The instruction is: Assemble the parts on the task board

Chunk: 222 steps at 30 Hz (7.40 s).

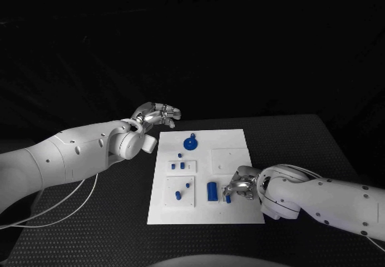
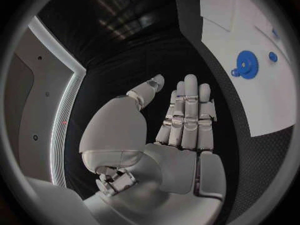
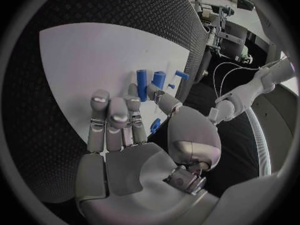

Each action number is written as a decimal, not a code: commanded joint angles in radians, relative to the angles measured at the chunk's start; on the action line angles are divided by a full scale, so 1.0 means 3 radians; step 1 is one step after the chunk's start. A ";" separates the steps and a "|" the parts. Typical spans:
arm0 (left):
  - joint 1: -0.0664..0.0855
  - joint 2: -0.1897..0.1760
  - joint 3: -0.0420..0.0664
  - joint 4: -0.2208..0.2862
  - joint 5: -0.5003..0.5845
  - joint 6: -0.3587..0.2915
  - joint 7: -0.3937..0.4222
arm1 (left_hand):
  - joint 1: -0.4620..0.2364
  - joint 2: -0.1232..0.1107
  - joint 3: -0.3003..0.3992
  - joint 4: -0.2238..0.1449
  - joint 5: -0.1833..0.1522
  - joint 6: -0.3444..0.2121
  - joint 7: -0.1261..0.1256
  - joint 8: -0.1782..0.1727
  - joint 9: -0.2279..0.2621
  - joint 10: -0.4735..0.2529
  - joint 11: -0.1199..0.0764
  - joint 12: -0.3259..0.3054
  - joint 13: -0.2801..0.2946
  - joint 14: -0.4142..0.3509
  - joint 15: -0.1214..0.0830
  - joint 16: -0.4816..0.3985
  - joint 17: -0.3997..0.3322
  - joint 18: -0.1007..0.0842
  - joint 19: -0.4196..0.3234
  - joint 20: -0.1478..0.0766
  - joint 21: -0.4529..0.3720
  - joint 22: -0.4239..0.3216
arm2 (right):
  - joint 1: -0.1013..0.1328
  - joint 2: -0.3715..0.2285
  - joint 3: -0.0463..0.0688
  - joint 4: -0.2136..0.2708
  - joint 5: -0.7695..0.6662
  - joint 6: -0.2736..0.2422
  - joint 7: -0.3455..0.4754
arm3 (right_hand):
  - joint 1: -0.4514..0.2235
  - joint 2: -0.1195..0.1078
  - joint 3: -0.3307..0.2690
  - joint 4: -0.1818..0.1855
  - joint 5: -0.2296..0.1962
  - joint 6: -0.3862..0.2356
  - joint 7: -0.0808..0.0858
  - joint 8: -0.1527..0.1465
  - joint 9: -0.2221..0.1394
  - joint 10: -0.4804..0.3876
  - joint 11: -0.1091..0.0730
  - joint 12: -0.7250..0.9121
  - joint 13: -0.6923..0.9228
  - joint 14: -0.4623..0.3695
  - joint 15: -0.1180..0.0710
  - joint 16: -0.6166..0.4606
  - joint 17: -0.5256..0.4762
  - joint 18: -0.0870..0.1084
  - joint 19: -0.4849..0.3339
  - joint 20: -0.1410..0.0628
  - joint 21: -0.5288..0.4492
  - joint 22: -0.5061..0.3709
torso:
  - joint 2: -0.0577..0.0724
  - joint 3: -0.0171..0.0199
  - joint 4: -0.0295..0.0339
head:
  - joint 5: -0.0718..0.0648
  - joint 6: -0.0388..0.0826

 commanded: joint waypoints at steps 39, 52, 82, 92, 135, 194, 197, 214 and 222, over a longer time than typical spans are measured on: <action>0.0003 0.0005 0.0002 0.0014 0.0014 0.0017 0.0032 | -0.0023 0.0008 0.0006 0.0024 0.0014 -0.0013 -0.0010 0.0022 0.0005 -0.0023 0.0006 0.0018 -0.0005 0.0037 0.0002 -0.0022 0.0018 0.0027 0.0032 -0.0009 -0.0019 0.0014 | -0.0022 0.0125 -0.0001 -0.0138 0.0113 0.0161 0.0058 | -0.0234 -0.0227 -0.0243 0.0063 -0.0308 -0.0013 0.0005 -0.0041 -0.0031 -0.0015 0.0000 -0.0035 0.0019 -0.0034 -0.0038 0.0021 -0.0036 0.0079 -0.0002 -0.0016 -0.0009 -0.0027 | -0.0001 0.0000 -0.0003 | 0.0062 -0.0033; 0.0003 0.0003 0.0002 0.0015 0.0014 0.0017 0.0030 | -0.0024 0.0008 0.0006 0.0026 0.0013 -0.0014 -0.0010 0.0022 0.0005 -0.0024 0.0006 0.0019 -0.0005 0.0037 0.0002 -0.0025 0.0021 0.0027 0.0033 -0.0009 -0.0022 0.0016 | -0.0022 0.0116 -0.0001 -0.0112 0.0099 0.0176 0.0067 | -0.0324 -0.0345 -0.0301 0.0174 -0.0314 -0.0023 0.0001 -0.0036 -0.0021 -0.0020 -0.0005 -0.0038 0.0028 -0.0041 -0.0050 0.0026 -0.0041 0.0079 0.0002 -0.0036 -0.0017 -0.0039 | 0.0000 0.0001 -0.0003 | 0.0068 -0.0036; 0.0003 -0.0009 0.0002 0.0017 0.0014 0.0015 0.0029 | -0.0031 0.0016 0.0006 0.0037 0.0015 -0.0015 -0.0010 0.0023 0.0005 -0.0026 0.0006 0.0020 -0.0006 0.0038 0.0003 -0.0031 0.0029 0.0027 0.0035 -0.0009 -0.0029 0.0021 | -0.0022 -0.0048 -0.0001 0.0043 0.0004 0.0209 0.0057 | -0.0415 -0.0245 -0.0090 0.0244 -0.0302 0.0018 -0.0007 -0.0038 -0.0051 0.0007 -0.0012 -0.0052 0.0036 -0.0042 -0.0036 0.0052 -0.0055 0.0079 -0.0003 -0.0034 -0.0003 -0.0038 | 0.0000 0.0002 -0.0002 | 0.0076 -0.0042; 0.0003 0.0000 0.0002 0.0011 0.0014 0.0017 0.0031 | -0.0037 0.0018 0.0005 0.0044 0.0016 -0.0016 -0.0009 0.0023 0.0005 -0.0027 0.0006 0.0020 -0.0006 0.0039 0.0003 -0.0034 0.0032 0.0026 0.0036 -0.0009 -0.0032 0.0023 | -0.0022 -0.0055 -0.0001 0.0074 0.0011 0.0206 0.0074 | -0.0440 -0.0232 -0.0070 0.0270 -0.0305 0.0022 -0.0009 -0.0037 -0.0055 0.0011 -0.0014 -0.0053 0.0038 -0.0042 -0.0038 0.0056 -0.0058 0.0079 0.0000 -0.0036 0.0000 -0.0039 | 0.0000 -0.0001 -0.0003 | 0.0070 -0.0042; 0.0003 -0.0002 0.0002 0.0014 0.0014 0.0015 0.0019 | -0.0039 0.0020 0.0005 0.0052 0.0017 -0.0019 -0.0009 0.0023 0.0004 -0.0030 0.0006 0.0021 -0.0007 0.0040 0.0003 -0.0040 0.0041 0.0027 0.0039 -0.0010 -0.0039 0.0029 | -0.0019 -0.0010 0.0000 -0.0013 -0.0415 0.0566 0.0063 | -0.0021 -0.0174 -0.0482 0.0081 -0.0302 0.0027 -0.0008 -0.0026 -0.0077 0.0026 -0.0011 -0.0072 0.0053 -0.0052 -0.0030 0.0075 -0.0087 0.0079 -0.0014 -0.0022 0.0001 -0.0057 | -0.0001 0.0002 0.0000 | 0.0066 -0.0049; 0.0003 -0.0015 0.0000 0.0007 0.0017 0.0039 -0.0014 | -0.0066 0.0023 -0.0001 0.0090 0.0024 -0.0054 0.0004 0.0010 -0.0002 -0.0051 0.0013 0.0016 -0.0013 0.0038 0.0008 -0.0067 0.0067 0.0028 0.0043 -0.0006 -0.0065 0.0050 | -0.0055 -0.0005 -0.0001 -0.0169 -0.0120 0.0497 0.0260 | -0.0396 -0.0513 -0.0433 0.0150 -0.0310 0.0018 -0.0006 -0.0021 -0.0105 0.0001 -0.0012 -0.0060 0.0121 -0.0070 -0.0052 0.0073 -0.0123 0.0075 -0.0019 -0.0014 0.0009 -0.0077 | -0.0002 0.0005 -0.0005 | 0.0048 -0.0036; 0.0003 -0.0014 0.0000 -0.0001 0.0017 0.0038 -0.0013 | -0.0066 0.0023 -0.0001 0.0090 0.0024 -0.0054 0.0004 0.0009 -0.0002 -0.0051 0.0013 0.0016 -0.0013 0.0038 0.0008 -0.0068 0.0068 0.0028 0.0043 -0.0006 -0.0065 0.0050 | -0.0024 -0.0060 0.0001 -0.0118 -0.0090 0.0426 0.0340 | -0.0483 -0.0502 -0.0649 0.0090 -0.0310 -0.0008 -0.0012 -0.0014 -0.0085 -0.0020 -0.0019 -0.0059 0.0133 -0.0087 -0.0066 0.0075 -0.0119 0.0079 -0.0043 -0.0037 0.0001 -0.0079 | -0.0004 0.0004 -0.0005 | 0.0044 -0.0032; 0.0003 0.0029 0.0000 -0.0133 0.0089 0.0064 0.0049 | -0.0079 0.0027 -0.0002 0.0107 0.0023 -0.0043 -0.0001 0.0021 0.0003 -0.0043 0.0015 0.0026 -0.0011 -0.0005 0.0019 -0.0133 0.0058 0.0033 0.0045 0.0001 -0.0086 0.0057 | 0.0198 -0.0152 0.0266 -0.0499 0.0887 -0.0108 0.1571 | -0.0520 -0.0171 -0.1223 -0.0064 -0.0203 -0.0200 0.0028 -0.0071 -0.0047 -0.0092 0.0016 -0.0080 0.0157 -0.0138 -0.0051 0.0037 -0.0129 0.0079 -0.0140 -0.0089 -0.0062 -0.0102 | -0.0021 -0.0002 -0.0010 | -0.0002 0.0126; 0.0020 0.0098 0.0003 -0.0339 0.0171 0.0139 0.0154 | -0.0073 0.0055 0.0005 0.0088 0.0025 0.0011 -0.0027 0.0058 0.0018 0.0003 0.0005 0.0057 -0.0003 -0.0089 0.0071 -0.0322 0.0016 0.0030 -0.0024 0.0050 -0.0174 0.0057 | 0.0226 0.0256 0.0364 -0.1486 0.1767 0.0031 0.2256 | -0.0226 -0.0003 -0.1180 -0.0043 -0.0190 -0.0381 0.0127 -0.0149 -0.0047 -0.0497 0.0122 -0.0364 0.0021 -0.0522 0.0059 -0.0344 -0.0322 0.0027 -0.0548 0.0077 -0.0373 -0.0201 | -0.0117 -0.0031 -0.0032 | -0.0026 0.0429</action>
